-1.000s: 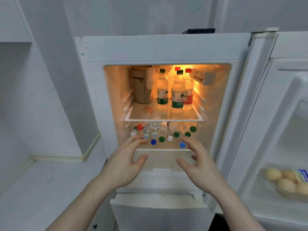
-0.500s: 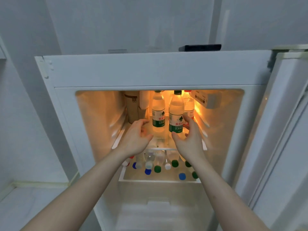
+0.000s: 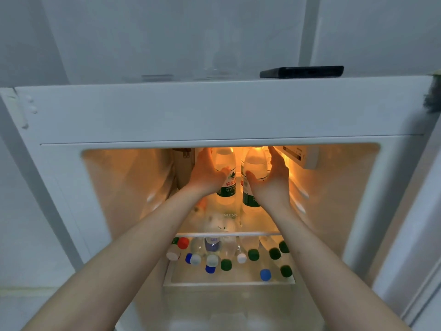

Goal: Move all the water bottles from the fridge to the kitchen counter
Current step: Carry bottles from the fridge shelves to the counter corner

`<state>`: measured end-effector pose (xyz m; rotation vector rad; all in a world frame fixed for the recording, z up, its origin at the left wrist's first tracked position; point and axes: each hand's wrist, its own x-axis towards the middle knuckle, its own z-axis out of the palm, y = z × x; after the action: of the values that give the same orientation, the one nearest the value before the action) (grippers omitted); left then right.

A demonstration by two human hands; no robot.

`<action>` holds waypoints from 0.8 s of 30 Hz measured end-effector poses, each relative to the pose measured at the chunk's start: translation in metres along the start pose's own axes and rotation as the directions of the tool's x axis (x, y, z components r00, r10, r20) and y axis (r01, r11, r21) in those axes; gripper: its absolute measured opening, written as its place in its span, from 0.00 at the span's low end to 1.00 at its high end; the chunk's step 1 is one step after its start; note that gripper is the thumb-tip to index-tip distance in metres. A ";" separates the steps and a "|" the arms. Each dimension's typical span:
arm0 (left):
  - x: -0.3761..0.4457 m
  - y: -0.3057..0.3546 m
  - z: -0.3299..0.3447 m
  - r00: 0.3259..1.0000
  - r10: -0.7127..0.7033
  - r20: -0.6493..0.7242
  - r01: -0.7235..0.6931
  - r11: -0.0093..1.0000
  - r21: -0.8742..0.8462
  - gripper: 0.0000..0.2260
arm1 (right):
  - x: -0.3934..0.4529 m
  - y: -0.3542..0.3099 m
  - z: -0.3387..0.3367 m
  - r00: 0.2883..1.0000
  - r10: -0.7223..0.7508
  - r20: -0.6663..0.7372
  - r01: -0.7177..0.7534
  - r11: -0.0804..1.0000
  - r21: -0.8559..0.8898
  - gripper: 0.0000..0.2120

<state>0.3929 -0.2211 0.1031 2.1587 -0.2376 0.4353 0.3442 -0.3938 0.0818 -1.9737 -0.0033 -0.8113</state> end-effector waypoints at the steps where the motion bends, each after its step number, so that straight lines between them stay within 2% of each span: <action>1: 0.004 -0.001 0.003 1.000 -0.004 0.006 0.004 1.000 0.002 0.32 | 0.003 0.002 0.004 1.000 0.005 0.019 -0.005 1.000 -0.023 0.42; 8: 0.022 -0.008 0.016 0.998 0.033 -0.049 -0.030 0.997 0.064 0.26 | 0.011 0.011 0.015 0.999 -0.003 0.037 0.008 0.991 -0.130 0.43; 17: 0.023 -0.013 0.021 0.999 0.024 -0.035 -0.024 1.000 0.013 0.26 | -0.002 0.015 0.019 0.999 -0.029 -0.014 0.028 0.997 -0.066 0.39; 24: 0.006 -0.004 0.017 0.999 0.031 -0.030 -0.031 0.999 0.012 0.30 | -0.009 0.012 0.011 0.999 -0.036 -0.002 0.036 0.999 -0.006 0.39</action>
<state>0.4034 -0.2329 0.0932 2.1610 -0.2524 0.4872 0.3465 -0.3883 0.0643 -1.9839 -0.0357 -0.8374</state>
